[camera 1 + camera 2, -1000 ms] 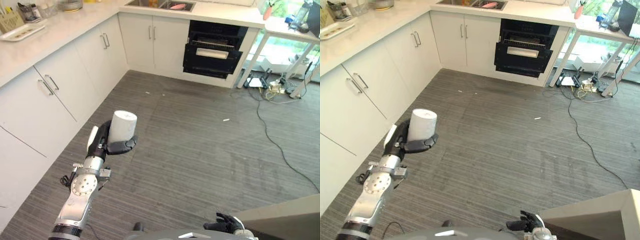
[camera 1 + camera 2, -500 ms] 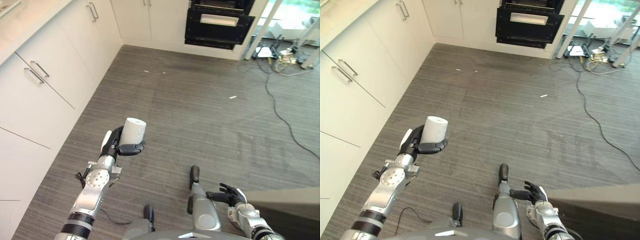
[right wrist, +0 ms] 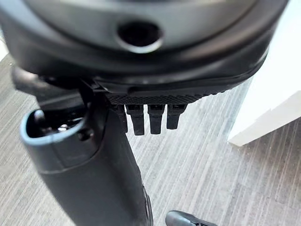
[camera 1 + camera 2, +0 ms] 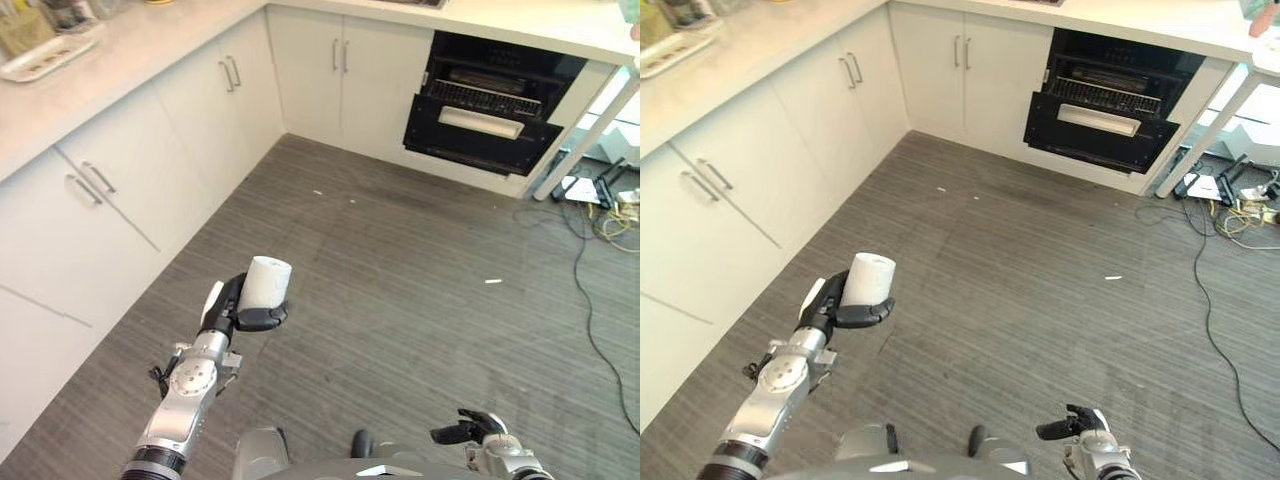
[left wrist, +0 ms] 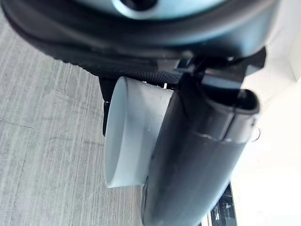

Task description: Place the dishes in the dishwasher.

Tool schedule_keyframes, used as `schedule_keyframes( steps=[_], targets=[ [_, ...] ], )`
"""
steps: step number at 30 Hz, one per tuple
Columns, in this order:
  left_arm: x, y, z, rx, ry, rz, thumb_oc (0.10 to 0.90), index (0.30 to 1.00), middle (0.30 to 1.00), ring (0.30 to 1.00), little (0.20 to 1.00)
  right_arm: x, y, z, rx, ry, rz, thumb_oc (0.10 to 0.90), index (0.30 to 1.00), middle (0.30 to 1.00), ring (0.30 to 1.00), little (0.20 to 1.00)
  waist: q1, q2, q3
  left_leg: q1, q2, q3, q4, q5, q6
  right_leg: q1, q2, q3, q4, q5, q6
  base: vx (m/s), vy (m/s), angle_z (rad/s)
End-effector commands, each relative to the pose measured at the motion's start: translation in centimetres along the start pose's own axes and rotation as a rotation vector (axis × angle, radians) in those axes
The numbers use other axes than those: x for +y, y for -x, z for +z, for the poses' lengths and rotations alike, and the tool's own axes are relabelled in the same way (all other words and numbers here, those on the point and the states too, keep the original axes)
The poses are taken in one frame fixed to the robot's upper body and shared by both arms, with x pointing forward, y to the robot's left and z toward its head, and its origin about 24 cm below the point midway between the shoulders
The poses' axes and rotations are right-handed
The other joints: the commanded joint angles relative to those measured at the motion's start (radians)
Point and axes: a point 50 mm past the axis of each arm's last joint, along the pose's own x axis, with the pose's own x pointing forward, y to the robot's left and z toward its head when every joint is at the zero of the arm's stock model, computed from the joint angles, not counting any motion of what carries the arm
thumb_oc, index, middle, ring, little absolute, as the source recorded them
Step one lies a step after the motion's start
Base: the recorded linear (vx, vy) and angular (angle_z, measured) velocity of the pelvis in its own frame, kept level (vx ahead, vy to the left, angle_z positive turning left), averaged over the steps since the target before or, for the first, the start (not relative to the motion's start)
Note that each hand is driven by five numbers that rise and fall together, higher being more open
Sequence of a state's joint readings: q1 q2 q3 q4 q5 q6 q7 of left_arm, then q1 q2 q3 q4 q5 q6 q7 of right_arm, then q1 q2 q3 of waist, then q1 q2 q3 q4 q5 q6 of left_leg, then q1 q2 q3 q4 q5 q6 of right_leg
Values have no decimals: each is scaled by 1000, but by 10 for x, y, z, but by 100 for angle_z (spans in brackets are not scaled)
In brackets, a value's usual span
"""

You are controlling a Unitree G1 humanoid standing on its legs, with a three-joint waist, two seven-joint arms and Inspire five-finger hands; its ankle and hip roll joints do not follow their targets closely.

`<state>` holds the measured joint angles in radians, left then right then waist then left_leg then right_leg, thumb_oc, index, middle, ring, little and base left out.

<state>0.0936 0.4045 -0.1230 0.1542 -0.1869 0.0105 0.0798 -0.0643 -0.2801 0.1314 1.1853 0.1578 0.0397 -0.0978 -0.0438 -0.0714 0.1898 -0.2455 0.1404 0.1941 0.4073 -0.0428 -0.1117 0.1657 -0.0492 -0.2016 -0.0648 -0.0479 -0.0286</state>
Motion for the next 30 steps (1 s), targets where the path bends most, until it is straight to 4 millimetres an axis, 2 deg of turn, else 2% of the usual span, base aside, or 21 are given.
schedule_keyframes(
  steps=[1,2,3,6,8,9,11,12,13,14,17,18,21,22,23,24,25,26,27,28,30],
  targets=[
    [17,-8,63,-305,-16,52,400,300,300,300,300,-13,0,0,-25,41,-37,800,900,900,900,900,26,31,3,45,53,7,-251,133,-15,-1,-21,-44,-21,-14,130,687,318,-53],
    [17,-8,59,-287,-10,67,400,300,300,300,300,-13,0,-2,-19,50,-43,800,900,900,900,900,51,33,10,10,101,-49,-416,192,-40,55,-28,-23,-22,-55,140,705,344,-33],
    [17,-8,57,-280,-15,72,400,300,300,300,300,-13,0,-5,-9,57,-46,800,900,900,900,900,57,33,13,-13,121,-73,-450,211,-53,76,-30,-8,-22,-69,147,521,255,-51],
    [18,-7,54,-265,-16,77,400,300,300,300,300,-12,1,-8,1,50,-45,800,900,900,900,900,58,40,6,-21,151,-62,-464,247,-76,114,-32,21,-22,-93,155,340,207,-73],
    [19,-5,52,-258,-22,72,400,300,300,300,300,-10,2,-18,29,35,-35,800,900,900,900,900,64,58,-22,-6,164,-43,-463,293,-88,147,-41,37,-9,-120,168,488,410,-46],
    [21,-5,52,-255,-42,72,400,300,300,300,300,-9,3,-23,48,14,-38,800,900,900,900,900,68,54,-45,11,138,-39,-458,304,-71,130,-74,56,69,-122,181,499,501,-33],
    [22,-6,53,-249,-66,60,400,300,300,300,300,-6,3,-27,64,-34,-34,800,900,900,900,900,60,35,-54,43,89,-33,-437,265,-33,85,-110,73,230,-75,203,355,393,-16],
    [22,-7,53,-250,-66,60,400,300,300,300,300,-6,3,-26,63,-35,-34,800,900,900,900,900,63,36,-55,39,91,-31,-434,265,-32,79,-109,76,231,-72,203,242,288,-8],
    [23,-7,55,-255,-84,55,400,300,300,300,300,-3,4,-29,72,-69,-31,800,900,900,900,900,49,29,-54,62,62,-22,-425,236,-7,39,-128,87,348,2,220,297,488,14],
    [27,-6,61,-275,-105,58,400,300,300,300,300,2,3,-24,55,-98,-19,800,900,900,900,900,25,47,-38,119,32,-1,-418,182,43,-76,-157,105,585,143,231,391,624,19],
    [30,-5,62,-279,-115,71,400,300,300,300,300,8,3,-16,35,-101,-4,800,900,900,900,900,13,75,-25,182,17,22,-442,147,71,-189,-172,67,728,178,240,294,390,8],
    [26,-7,62,-279,-109,63,400,300,300,300,300,16,3,-10,13,-97,17,800,900,900,900,900,-16,78,-9,246,-24,16,-458,113,79,-275,-126,26,684,107,219,577,453,-3],
    [22,-7,61,-281,-99,44,400,300,300,300,300,18,3,-9,-2,-95,26,800,900,900,900,900,-47,74,6,288,-55,2,-450,84,78,-315,-60,1,526,61,202,412,172,9],
    [20,-8,66,-302,-97,29,400,300,300,300,300,16,2,-2,-27,-84,21,800,900,900,900,900,-62,51,3,349,-87,8,-459,29,66,-353,-78,-84,267,60,195,667,109,47],
    [17,-9,67,-309,-97,20,400,300,300,300,300,17,2,-1,-30,-78,23,800,900,900,900,900,-75,48,2,374,-91,2,-464,6,58,-351,-68,-125,157,76,194,508,49,52],
    [17,-9,67,-309,-96,20,400,300,300,300,300,17,2,-1,-30,-77,23,800,900,900,900,900,-76,50,3,376,-89,0,-464,5,58,-346,-66,-127,152,79,193,398,27,43],
    [17,-10,69,-313,-101,25,400,300,300,300,300,17,2,0,-35,-75,24,800,900,900,900,900,-82,43,-1,419,-92,3,-469,-31,51,-383,-75,-151,101,87,209,513,43,55],
    [18,-12,68,-307,-110,36,400,300,300,300,300,19,2,4,-44,-60,31,800,900,900,900,900,-83,42,-6,468,-86,25,-466,-75,40,-411,-86,-233,29,97,218,477,38,42],
    [17,-12,67,-308,-109,36,400,300,300,300,300,18,2,4,-44,-58,29,800,900,900,900,900,-87,43,1,467,-83,34,-461,-71,39,-404,-86,-255,21,114,210,644,20,23],
    [16,-13,66,-304,-106,32,400,300,300,300,300,17,2,4,-48,-46,28,800,900,900,900,900,-79,31,-28,514,-107,34,-445,-136,43,-385,-90,-317,5,109,203,617,10,-2],
    [9,-12,59,-279,-94,3,400,300,300,300,300,13,3,-7,-24,-49,19,800,900,900,900,900,-93,37,-54,537,-97,10,-325,-178,35,-322,-61,-288,15,121,169,724,26,-26]
  ],
)
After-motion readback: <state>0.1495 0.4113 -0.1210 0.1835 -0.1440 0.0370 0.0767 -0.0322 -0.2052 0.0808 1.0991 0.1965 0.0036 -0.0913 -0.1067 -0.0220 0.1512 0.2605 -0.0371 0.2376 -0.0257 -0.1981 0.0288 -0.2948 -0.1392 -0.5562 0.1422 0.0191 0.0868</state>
